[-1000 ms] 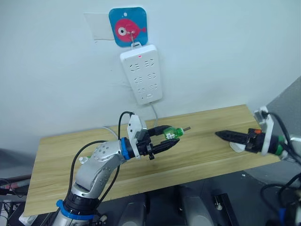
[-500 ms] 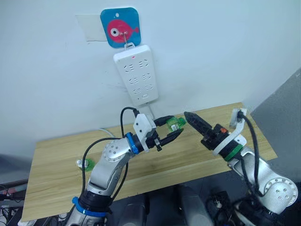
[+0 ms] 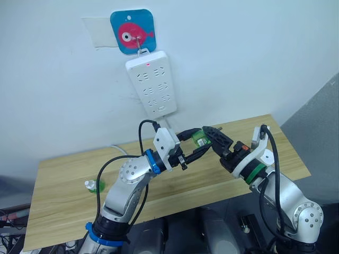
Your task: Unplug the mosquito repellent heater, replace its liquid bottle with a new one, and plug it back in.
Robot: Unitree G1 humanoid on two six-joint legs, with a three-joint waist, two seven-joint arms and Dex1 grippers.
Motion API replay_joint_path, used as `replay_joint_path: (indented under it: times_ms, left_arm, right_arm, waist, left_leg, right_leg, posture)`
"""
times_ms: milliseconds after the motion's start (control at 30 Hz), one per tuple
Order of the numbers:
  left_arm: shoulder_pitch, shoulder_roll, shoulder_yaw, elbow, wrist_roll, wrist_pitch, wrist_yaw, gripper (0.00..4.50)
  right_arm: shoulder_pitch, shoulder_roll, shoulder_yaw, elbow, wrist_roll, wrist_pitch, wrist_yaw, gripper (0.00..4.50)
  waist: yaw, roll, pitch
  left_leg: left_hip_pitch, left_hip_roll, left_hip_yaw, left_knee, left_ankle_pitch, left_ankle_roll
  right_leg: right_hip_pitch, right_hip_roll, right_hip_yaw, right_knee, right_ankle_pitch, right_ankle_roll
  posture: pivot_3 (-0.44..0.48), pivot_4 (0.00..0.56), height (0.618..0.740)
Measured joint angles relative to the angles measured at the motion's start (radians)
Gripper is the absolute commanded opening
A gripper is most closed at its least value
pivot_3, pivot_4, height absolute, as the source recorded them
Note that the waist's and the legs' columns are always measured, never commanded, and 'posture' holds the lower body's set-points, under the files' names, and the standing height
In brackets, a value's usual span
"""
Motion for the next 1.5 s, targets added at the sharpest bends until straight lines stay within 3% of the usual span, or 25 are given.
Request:
replay_joint_path:
  times_ms: [200, 233, 300, 533, 600, 733, 967, 1100, 1233, 1433, 1500]
  left_arm:
    - [0.012, -0.001, -0.008, -0.014, -0.001, 0.015, 0.002, 2.24]
    - [0.016, -0.001, -0.012, -0.014, -0.001, 0.018, 0.002, 2.24]
    - [0.02, -0.001, -0.013, -0.014, -0.001, 0.019, 0.002, 2.24]
    - [0.02, 0.0, -0.011, -0.018, -0.005, 0.019, 0.0, 2.24]
    - [0.018, 0.0, -0.011, -0.021, -0.005, 0.019, 0.0, 2.24]
    - [0.019, 0.0, -0.011, -0.021, -0.005, 0.019, 0.001, 2.24]
    - [0.018, 0.033, -0.02, -0.02, -0.018, 0.053, -0.033, 4.49]
    - [-0.012, 0.073, -0.001, -0.009, -0.014, 0.059, -0.043, 4.5]
    - [-0.038, 0.102, 0.014, 0.002, -0.006, 0.061, -0.047, 4.5]
    - [0.004, 0.137, -0.021, 0.025, 0.014, 0.064, -0.086, 4.5]
    - [0.017, 0.133, -0.037, 0.026, 0.025, 0.062, -0.084, 4.5]
  right_arm:
    - [0.001, -0.058, 0.064, 0.0, 0.011, -0.087, 0.004, 4.48]
    - [0.001, -0.071, 0.073, 0.0, 0.014, -0.098, 0.007, 4.32]
    - [0.001, -0.085, 0.086, 0.0, 0.018, -0.114, 0.011, 3.88]
    - [0.001, -0.124, 0.122, -0.006, 0.038, -0.174, 0.03, 1.29]
    - [0.0, -0.142, 0.124, -0.006, 0.043, -0.188, 0.036, 0.84]
    - [0.0, -0.159, 0.139, -0.006, 0.045, -0.209, 0.041, 0.85]
    - [0.003, -0.232, 0.136, -0.006, 0.028, -0.216, 0.06, 0.85]
    - [0.024, -0.349, 0.1, 0.045, -0.117, -0.184, 0.18, 0.85]
    - [0.032, -0.396, 0.125, 0.14, -0.377, -0.176, 0.297, 0.85]
    - [-0.048, -0.424, 0.305, 0.412, -1.028, -0.327, 0.461, 0.85]
    - [-0.062, -0.4, 0.327, 0.495, -1.162, -0.398, 0.499, 0.85]
  waist:
    - [0.0, 0.0, 0.0]
    - [0.001, 0.0, 0.0]
    - [0.001, 0.0, 0.0]
    - [0.001, 0.0, 0.0]
    - [0.002, 0.0, 0.0]
    - [0.002, 0.0, 0.0]
    - [0.003, 0.0, 0.0]
    - [0.009, 0.0, 0.0]
    - [0.012, 0.0, 0.0]
    - [0.012, -0.001, 0.001]
    - [0.015, -0.001, 0.001]
  left_leg:
    - [0.0, 0.0, 0.0, 0.0, 0.0, 0.0]
    - [0.0, 0.0, 0.0, 0.0, 0.0, 0.0]
    - [0.0, 0.0, 0.0, 0.0, 0.0, 0.0]
    - [0.0, 0.0, 0.0, 0.0, 0.0, 0.0]
    - [0.0, 0.0, 0.0, 0.0, 0.0, 0.0]
    - [0.0, 0.0, 0.0, 0.0, 0.0, 0.0]
    - [0.0, 0.0, 0.0, 0.0, 0.0, 0.0]
    - [0.0, 0.0, 0.0, 0.001, 0.0, 0.0]
    - [0.0, 0.0, 0.001, 0.001, 0.0, 0.0]
    - [0.001, 0.0, 0.001, 0.001, 0.0, 0.0]
    - [0.001, 0.0, 0.001, 0.001, 0.0, 0.0]
  right_leg:
    - [0.0, 0.0, 0.0, 0.0, 0.0, 0.0]
    - [0.0, 0.0, 0.0, 0.0, 0.0, 0.0]
    - [0.0, 0.0, 0.0, 0.0, 0.0, 0.0]
    - [0.0, 0.0, 0.0, 0.0, 0.0, 0.0]
    - [0.0, 0.0, 0.0, 0.0, 0.0, 0.0]
    - [0.0, 0.0, 0.0, 0.0, 0.0, 0.0]
    - [0.0, 0.0, 0.0, 0.0, 0.0, 0.0]
    - [0.001, 0.0, 0.0, 0.0, 0.0, 0.0]
    - [0.001, 0.001, 0.0, 0.0, 0.0, 0.0]
    - [0.0, 0.001, 0.001, 0.0, 0.0, 0.0]
    - [0.0, 0.001, 0.001, 0.0, 0.0, 0.0]
  posture:
    - [-0.186, 0.256, 0.74]
    - [-0.186, 0.256, 0.74]
    - [-0.188, 0.258, 0.74]
    - [-0.191, 0.26, 0.74]
    - [-0.194, 0.261, 0.74]
    - [-0.194, 0.261, 0.74]
    - [-0.19, 0.274, 0.74]
    - [-0.172, 0.28, 0.74]
    - [-0.167, 0.285, 0.74]
    - [-0.137, 0.295, 0.74]
    - [-0.129, 0.298, 0.74]
